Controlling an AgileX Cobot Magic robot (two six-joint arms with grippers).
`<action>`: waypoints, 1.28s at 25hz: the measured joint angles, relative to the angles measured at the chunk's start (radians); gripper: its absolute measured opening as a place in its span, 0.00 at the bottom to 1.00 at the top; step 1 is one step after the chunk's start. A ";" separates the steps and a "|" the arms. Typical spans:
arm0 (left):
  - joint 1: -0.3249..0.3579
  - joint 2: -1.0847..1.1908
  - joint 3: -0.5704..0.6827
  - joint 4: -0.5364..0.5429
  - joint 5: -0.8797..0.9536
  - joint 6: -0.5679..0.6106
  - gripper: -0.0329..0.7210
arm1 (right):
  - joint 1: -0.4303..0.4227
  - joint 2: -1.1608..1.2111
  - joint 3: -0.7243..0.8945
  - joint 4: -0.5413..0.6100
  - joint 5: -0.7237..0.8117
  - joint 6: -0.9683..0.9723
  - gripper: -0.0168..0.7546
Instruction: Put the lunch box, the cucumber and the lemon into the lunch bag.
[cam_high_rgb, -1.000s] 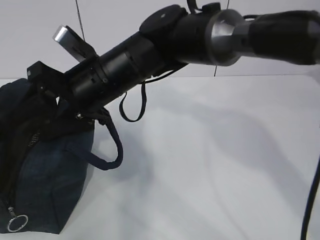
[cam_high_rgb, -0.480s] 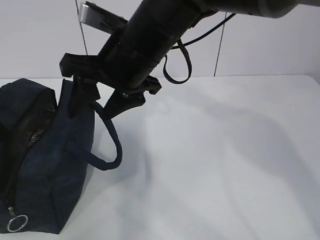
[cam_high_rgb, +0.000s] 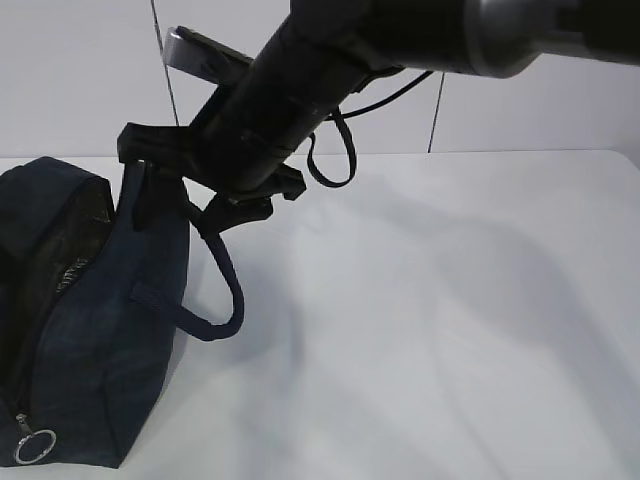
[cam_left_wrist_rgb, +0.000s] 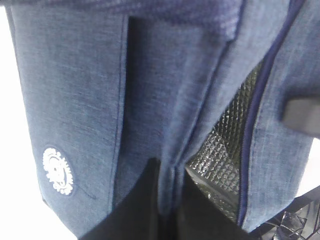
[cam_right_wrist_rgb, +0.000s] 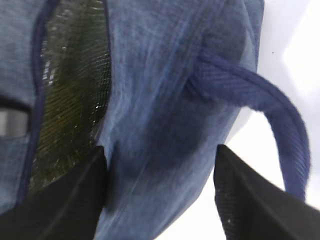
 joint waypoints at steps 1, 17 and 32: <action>0.000 0.000 0.000 0.000 0.000 0.000 0.04 | 0.002 0.006 0.000 0.007 -0.005 0.000 0.65; 0.000 0.000 0.000 0.000 0.000 0.000 0.04 | 0.016 0.059 0.000 0.070 -0.035 0.002 0.65; 0.000 0.000 0.000 -0.063 0.002 0.015 0.04 | 0.016 0.098 0.000 0.077 -0.033 -0.005 0.21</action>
